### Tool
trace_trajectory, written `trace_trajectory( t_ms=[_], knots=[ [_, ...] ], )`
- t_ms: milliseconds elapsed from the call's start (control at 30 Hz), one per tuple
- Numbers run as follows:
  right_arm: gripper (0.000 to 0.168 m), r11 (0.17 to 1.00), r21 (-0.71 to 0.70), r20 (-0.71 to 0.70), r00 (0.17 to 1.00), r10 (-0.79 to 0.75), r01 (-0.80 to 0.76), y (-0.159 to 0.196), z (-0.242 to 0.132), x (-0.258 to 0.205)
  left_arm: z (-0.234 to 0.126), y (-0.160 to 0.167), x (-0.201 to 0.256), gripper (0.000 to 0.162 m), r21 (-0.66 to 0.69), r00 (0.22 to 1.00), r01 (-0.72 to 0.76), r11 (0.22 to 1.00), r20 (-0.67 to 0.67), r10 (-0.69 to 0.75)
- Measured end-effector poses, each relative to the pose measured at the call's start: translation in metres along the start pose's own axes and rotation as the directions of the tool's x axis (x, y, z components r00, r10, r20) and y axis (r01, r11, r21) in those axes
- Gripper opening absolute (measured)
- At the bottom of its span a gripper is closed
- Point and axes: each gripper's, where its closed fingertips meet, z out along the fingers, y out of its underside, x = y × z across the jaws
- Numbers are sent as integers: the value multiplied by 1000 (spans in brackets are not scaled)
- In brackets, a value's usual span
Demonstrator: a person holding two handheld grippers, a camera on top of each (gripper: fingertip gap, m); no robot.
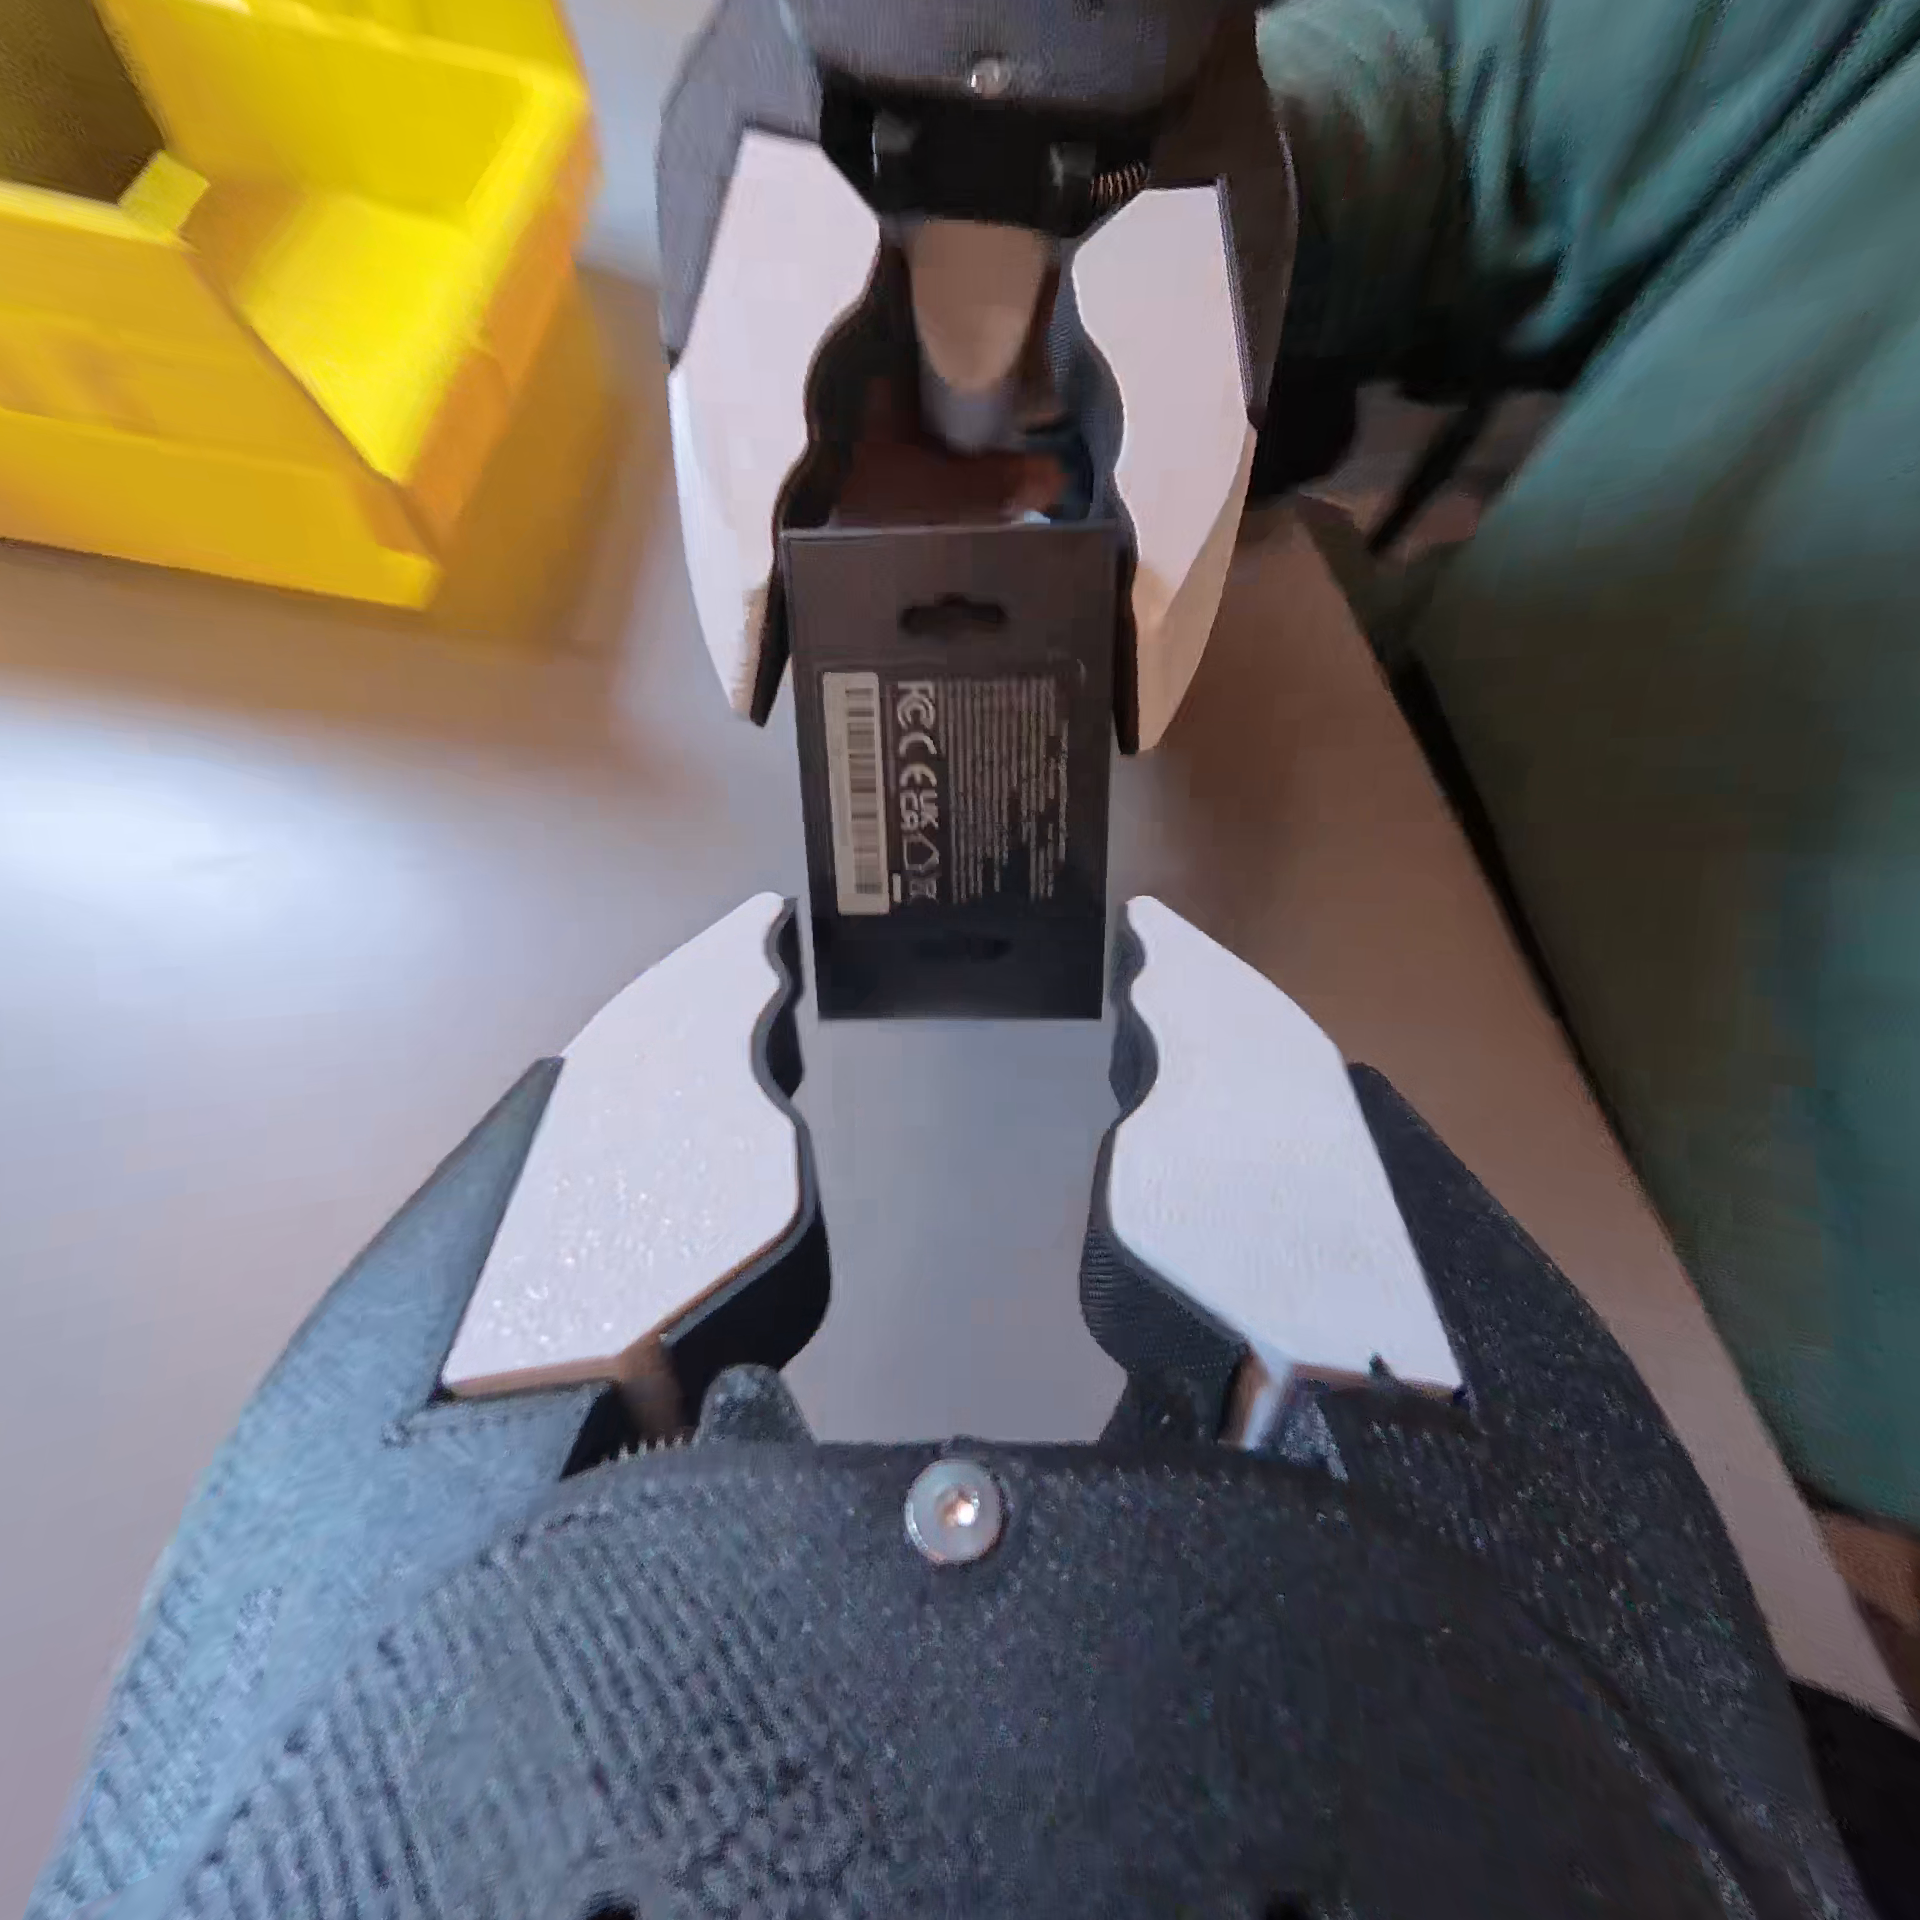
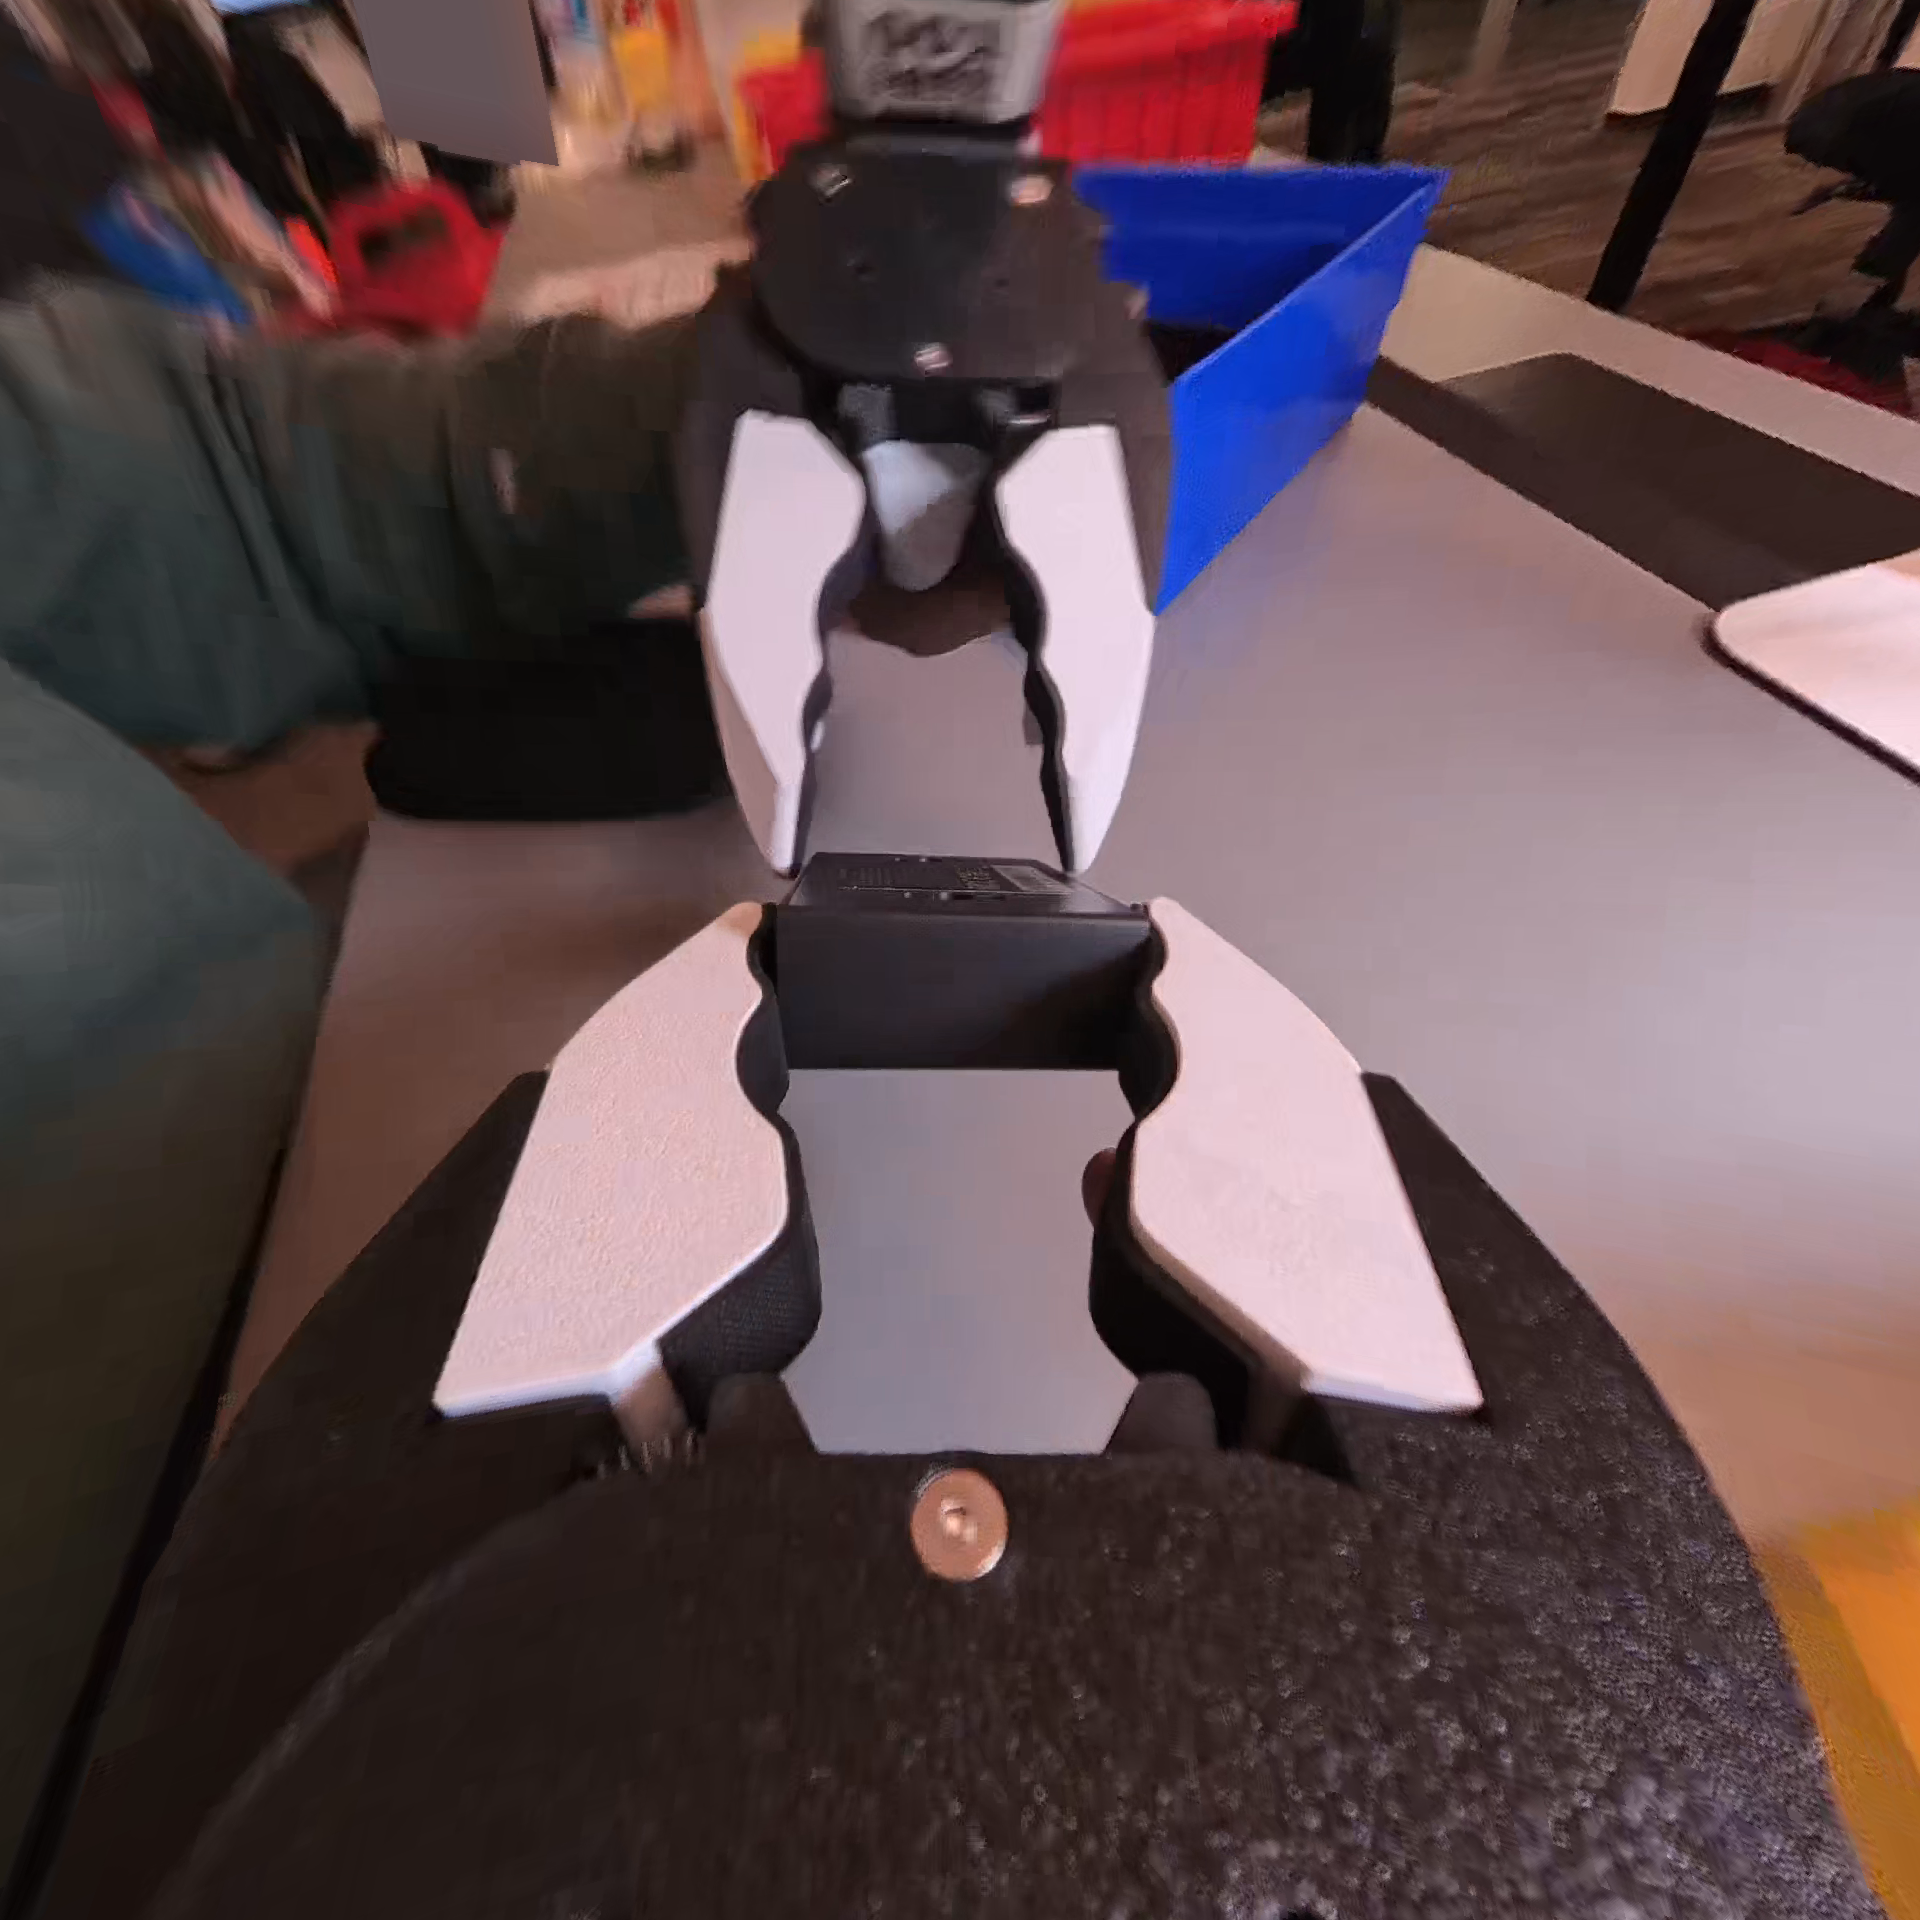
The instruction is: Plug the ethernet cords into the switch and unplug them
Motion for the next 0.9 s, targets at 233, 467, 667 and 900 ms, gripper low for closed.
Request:
trace_trajectory(
  t_ms=[233, 467, 667, 900],
  knots=[
    [64, 751, 319, 133, 811, 569, -579, -30, -29, 53, -15, -24, -29, 64, -188, 711, -207, 960, 645, 279],
    [64, 714, 195, 310, 733, 606, -673, -17, -6, 18, -3, -16, -29, 30, -226, 666, -311, 923, 642, 381],
    [72, 947, 278, 255, 962, 92, -164, -35, -20, -14, -22, -37, 2, 29, 254, 892, -258, 932, 434, 128],
    [59, 936, 337, 78, 988, -137, 103, -49, -12, -36, -7, -57, 30, 29, 538, 991, -81, 839, 135, 10]
  ],
)
